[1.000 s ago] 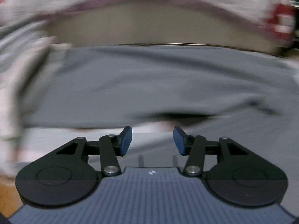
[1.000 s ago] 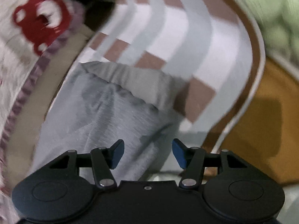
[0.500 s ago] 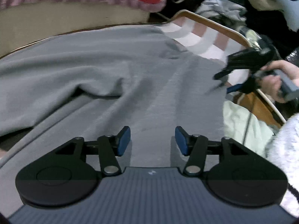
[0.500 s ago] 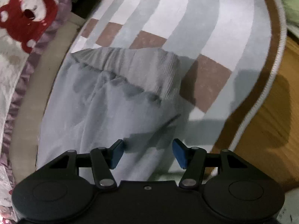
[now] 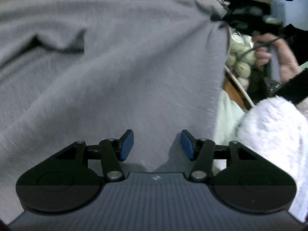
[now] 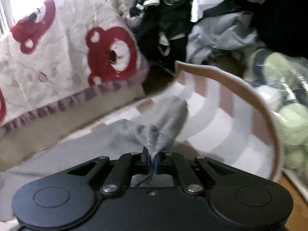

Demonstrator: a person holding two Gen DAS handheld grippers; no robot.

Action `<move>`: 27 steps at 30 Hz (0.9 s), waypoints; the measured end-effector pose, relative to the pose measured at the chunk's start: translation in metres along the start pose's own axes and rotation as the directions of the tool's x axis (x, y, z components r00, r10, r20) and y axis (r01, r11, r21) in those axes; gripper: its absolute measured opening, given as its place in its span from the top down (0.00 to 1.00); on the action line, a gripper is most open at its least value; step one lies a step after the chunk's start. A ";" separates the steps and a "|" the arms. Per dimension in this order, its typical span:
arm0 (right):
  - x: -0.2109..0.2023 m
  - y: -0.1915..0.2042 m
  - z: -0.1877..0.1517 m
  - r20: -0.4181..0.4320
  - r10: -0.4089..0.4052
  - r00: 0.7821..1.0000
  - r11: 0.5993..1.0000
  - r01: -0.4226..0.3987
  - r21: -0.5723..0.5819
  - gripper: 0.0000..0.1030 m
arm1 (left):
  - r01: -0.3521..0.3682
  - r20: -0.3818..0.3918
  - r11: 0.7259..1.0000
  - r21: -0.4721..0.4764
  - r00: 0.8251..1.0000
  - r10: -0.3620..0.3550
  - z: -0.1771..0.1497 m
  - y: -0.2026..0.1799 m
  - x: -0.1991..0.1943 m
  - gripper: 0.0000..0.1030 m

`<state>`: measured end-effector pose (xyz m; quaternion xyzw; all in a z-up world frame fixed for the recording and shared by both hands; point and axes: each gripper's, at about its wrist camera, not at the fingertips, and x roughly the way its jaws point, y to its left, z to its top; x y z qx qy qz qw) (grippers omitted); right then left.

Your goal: Fold clothes

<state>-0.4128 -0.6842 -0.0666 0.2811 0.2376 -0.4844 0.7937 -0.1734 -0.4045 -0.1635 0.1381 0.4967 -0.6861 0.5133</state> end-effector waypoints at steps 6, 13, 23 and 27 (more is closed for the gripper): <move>0.058 -0.048 -0.018 -0.230 -0.098 0.968 0.992 0.114 0.057 0.96 | 0.044 -0.022 0.996 -0.074 0.999 -0.045 -0.015 0.004 0.008 0.48; 0.074 -0.049 -0.021 -0.264 -0.178 0.948 0.984 0.174 -0.037 0.92 | 0.138 -0.052 0.971 -0.192 0.987 -0.151 -0.016 0.009 0.009 0.48; -0.033 -0.022 0.016 -0.017 -0.117 0.993 0.990 0.118 0.075 0.48 | 0.055 0.042 0.990 -0.133 0.998 -0.050 0.038 0.006 -0.048 0.38; -0.007 0.042 0.063 -0.054 0.160 0.986 0.984 -0.163 -0.070 0.48 | -0.232 0.103 0.965 -0.127 0.964 0.245 0.101 0.032 -0.062 0.34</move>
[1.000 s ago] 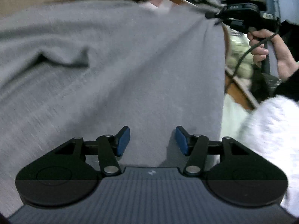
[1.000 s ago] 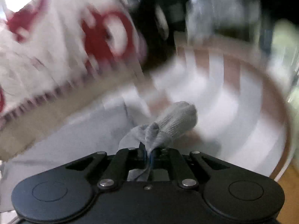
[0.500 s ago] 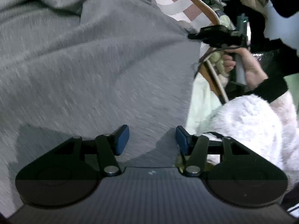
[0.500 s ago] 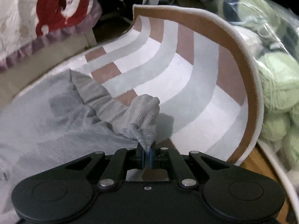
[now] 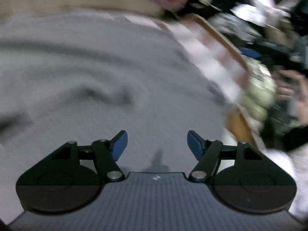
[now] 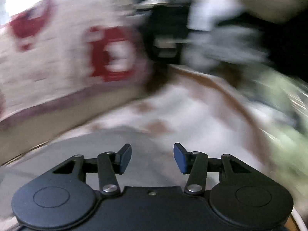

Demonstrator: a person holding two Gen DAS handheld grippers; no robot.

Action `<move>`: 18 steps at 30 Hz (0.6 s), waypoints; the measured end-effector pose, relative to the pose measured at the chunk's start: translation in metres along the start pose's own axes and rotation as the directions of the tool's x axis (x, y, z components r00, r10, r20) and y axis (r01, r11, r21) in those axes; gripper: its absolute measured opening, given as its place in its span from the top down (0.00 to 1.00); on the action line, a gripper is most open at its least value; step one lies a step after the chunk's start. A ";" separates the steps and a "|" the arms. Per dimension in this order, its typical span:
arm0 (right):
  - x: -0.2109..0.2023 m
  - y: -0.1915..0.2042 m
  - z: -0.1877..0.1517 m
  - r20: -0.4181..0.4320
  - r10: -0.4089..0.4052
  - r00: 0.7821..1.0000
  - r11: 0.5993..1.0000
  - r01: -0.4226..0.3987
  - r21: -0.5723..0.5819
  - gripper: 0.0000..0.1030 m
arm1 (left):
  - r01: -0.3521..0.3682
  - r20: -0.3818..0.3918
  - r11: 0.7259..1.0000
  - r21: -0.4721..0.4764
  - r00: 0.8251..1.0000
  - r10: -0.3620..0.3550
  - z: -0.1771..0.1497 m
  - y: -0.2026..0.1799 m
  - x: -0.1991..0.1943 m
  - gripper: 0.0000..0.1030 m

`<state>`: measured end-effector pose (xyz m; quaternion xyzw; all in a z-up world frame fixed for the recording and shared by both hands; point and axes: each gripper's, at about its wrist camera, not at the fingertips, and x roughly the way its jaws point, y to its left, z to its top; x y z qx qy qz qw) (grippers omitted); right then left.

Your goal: Fold clothes

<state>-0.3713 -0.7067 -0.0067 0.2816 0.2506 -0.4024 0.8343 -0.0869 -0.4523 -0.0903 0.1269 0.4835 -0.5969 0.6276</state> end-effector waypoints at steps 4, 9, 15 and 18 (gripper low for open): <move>0.094 0.045 0.047 -0.152 0.066 0.986 0.990 -0.084 -0.114 0.40 | -0.259 0.002 0.964 -0.053 0.966 0.259 0.062 0.030 0.027 0.34; 0.171 0.045 0.026 -0.177 -0.038 0.983 0.993 0.017 -0.118 0.40 | -0.274 0.088 0.947 -0.168 0.953 0.291 0.096 0.075 0.031 0.34; 0.203 0.043 0.011 -0.149 -0.058 0.987 0.875 -0.022 -0.483 0.40 | -0.380 0.110 0.915 -0.133 0.912 0.395 0.095 0.131 0.054 0.34; 0.218 0.042 0.013 -0.109 -0.048 0.993 0.809 -0.026 -0.587 0.30 | -0.392 0.061 0.905 -0.162 0.912 0.406 0.093 0.153 0.065 0.34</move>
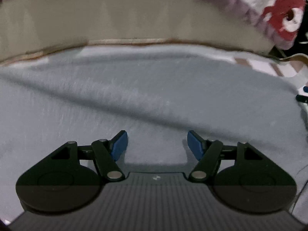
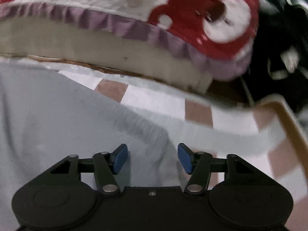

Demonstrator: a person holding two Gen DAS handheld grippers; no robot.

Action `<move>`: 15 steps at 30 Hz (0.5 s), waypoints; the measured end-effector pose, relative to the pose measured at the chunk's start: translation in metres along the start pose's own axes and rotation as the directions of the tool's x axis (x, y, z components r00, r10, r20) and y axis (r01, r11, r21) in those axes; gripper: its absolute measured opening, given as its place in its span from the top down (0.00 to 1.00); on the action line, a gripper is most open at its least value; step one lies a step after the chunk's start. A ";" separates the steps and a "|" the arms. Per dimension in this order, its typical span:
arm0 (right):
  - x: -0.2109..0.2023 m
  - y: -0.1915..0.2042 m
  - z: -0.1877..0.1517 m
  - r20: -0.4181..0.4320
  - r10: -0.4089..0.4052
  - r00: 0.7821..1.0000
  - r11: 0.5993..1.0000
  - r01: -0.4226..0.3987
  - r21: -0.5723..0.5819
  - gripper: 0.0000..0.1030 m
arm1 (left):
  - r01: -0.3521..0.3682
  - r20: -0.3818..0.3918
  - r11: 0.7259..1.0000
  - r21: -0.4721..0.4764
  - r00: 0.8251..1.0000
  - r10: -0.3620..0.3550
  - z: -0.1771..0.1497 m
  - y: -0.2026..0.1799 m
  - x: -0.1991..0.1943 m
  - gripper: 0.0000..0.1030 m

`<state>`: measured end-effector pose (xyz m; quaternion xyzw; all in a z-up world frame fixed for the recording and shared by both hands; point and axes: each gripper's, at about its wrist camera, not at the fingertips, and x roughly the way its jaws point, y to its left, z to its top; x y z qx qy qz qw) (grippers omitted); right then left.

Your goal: Fold clothes

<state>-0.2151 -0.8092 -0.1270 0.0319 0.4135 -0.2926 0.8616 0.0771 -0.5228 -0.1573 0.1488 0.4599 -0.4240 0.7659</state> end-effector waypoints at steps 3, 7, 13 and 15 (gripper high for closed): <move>0.019 -0.010 0.003 -0.014 0.042 0.999 0.998 -0.041 0.054 0.25 | -0.002 -0.013 1.000 -0.024 1.000 0.002 0.001 0.010 0.007 0.34; 0.043 -0.019 0.002 0.026 0.134 0.991 0.966 -0.137 0.218 0.18 | -0.011 -0.020 1.000 0.010 1.000 0.011 0.002 0.018 0.005 0.34; 0.046 0.020 0.006 0.088 0.084 0.993 0.996 -0.084 -0.001 0.94 | -0.024 -0.021 0.999 0.032 0.999 0.025 -0.002 0.021 0.001 0.34; 0.031 0.010 0.018 0.166 0.009 0.986 0.997 -0.022 0.080 0.96 | -0.042 -0.004 0.998 0.039 0.999 0.042 -0.003 0.020 -0.001 0.34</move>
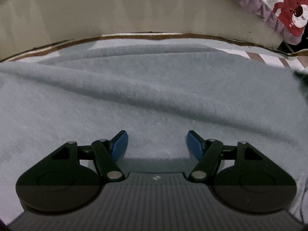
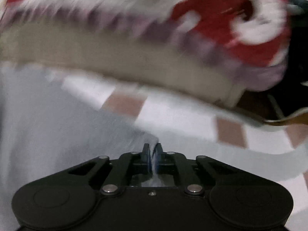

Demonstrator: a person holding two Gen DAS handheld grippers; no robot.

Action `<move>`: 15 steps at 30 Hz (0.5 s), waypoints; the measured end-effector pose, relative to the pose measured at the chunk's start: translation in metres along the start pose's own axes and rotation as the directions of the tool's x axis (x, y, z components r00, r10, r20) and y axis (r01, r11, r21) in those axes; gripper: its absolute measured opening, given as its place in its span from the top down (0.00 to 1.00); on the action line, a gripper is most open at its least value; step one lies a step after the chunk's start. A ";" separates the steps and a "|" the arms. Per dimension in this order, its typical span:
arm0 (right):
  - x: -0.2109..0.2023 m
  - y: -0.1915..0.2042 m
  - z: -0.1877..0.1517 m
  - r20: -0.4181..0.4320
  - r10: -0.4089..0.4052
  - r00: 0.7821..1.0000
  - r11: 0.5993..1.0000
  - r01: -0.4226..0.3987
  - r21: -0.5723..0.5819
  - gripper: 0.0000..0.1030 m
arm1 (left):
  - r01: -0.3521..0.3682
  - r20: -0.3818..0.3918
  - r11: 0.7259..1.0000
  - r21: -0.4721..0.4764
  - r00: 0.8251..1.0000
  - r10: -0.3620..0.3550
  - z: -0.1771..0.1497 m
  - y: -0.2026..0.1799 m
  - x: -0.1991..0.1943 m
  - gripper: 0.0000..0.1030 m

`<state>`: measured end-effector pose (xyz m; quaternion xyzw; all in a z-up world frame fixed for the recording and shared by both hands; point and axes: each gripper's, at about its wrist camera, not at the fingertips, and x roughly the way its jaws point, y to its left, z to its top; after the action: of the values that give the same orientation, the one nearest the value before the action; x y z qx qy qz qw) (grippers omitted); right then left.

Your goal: Fold clothes

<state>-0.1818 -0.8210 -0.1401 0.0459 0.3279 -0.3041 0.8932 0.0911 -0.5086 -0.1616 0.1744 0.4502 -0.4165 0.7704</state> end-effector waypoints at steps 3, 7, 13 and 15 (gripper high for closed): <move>-0.028 -0.001 0.022 0.151 -0.145 0.978 0.989 0.150 -0.018 0.97 | -0.016 0.010 0.999 0.029 1.000 0.016 0.002 -0.003 0.001 0.34; -0.012 -0.007 0.020 0.139 -0.211 0.967 0.977 0.207 0.044 0.97 | -0.070 -0.004 0.994 0.088 0.997 0.071 0.003 -0.009 0.011 0.31; 0.036 0.002 -0.013 0.016 -0.235 0.972 0.971 0.235 -0.034 0.85 | -0.131 -0.031 0.989 0.071 0.991 0.133 -0.001 -0.001 0.021 0.20; 0.034 0.007 -0.007 -0.010 -0.258 0.966 0.964 0.257 -0.071 0.50 | -0.139 -0.021 0.989 0.043 0.990 0.140 0.001 0.005 0.024 0.19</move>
<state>-0.1614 -0.8310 -0.1674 -0.0253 0.3499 -0.4055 0.8441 0.1020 -0.5179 -0.1819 0.2264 0.4371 -0.3687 0.7885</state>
